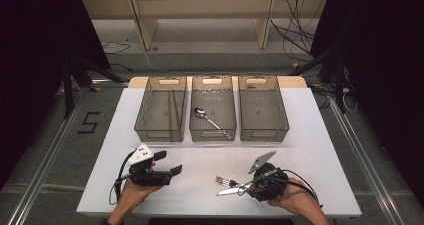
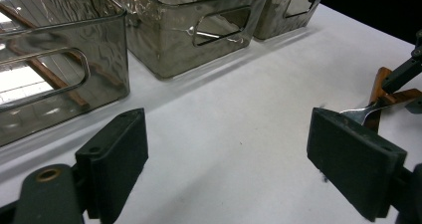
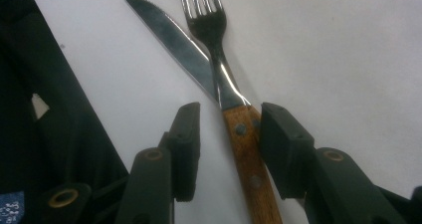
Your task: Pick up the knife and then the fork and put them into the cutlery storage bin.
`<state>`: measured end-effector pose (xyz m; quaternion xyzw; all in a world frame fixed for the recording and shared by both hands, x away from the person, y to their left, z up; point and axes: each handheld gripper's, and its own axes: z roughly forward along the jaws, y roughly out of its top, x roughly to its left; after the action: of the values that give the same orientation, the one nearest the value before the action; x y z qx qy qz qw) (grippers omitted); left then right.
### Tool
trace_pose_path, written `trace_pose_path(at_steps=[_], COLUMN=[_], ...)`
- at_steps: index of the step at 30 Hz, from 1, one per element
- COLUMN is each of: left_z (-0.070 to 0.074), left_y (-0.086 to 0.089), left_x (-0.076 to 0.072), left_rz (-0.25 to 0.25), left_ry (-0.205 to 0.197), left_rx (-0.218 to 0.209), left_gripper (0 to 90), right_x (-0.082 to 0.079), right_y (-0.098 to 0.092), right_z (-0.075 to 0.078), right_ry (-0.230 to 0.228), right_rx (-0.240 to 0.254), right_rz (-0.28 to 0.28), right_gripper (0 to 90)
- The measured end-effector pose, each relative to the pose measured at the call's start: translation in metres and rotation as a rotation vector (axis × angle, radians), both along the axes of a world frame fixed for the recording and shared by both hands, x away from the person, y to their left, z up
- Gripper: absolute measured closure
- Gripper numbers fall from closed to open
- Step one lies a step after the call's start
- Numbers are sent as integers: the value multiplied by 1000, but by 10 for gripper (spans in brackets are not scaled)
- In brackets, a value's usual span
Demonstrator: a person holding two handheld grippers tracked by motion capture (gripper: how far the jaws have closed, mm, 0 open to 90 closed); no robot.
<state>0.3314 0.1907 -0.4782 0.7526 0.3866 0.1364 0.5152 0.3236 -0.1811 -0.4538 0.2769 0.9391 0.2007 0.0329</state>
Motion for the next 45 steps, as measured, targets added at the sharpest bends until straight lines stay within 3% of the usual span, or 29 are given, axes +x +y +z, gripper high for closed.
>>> trace_pose_path(at_steps=[14, 27, 36, 45], left_z=[0, 0, 0, 0], left_y=[0, -1, 0, -1], left_x=[0, 0, 0, 0], left_rz=[-2, -3, -1, 0], left_ry=[-1, 0, -2, -1], left_rx=[2, 6, 4, 5], left_gripper=[160, 161, 161, 161], right_x=[-5, -11, -11, -8], right_y=[9, 19, 20, 14], right_z=[-5, -8, -7, 9], right_ry=[-31, -51, -57, -92], right_rx=[-93, -150, -134, -74], right_rz=[20, 47, 55, 38], right_gripper=[720, 758, 775, 776])
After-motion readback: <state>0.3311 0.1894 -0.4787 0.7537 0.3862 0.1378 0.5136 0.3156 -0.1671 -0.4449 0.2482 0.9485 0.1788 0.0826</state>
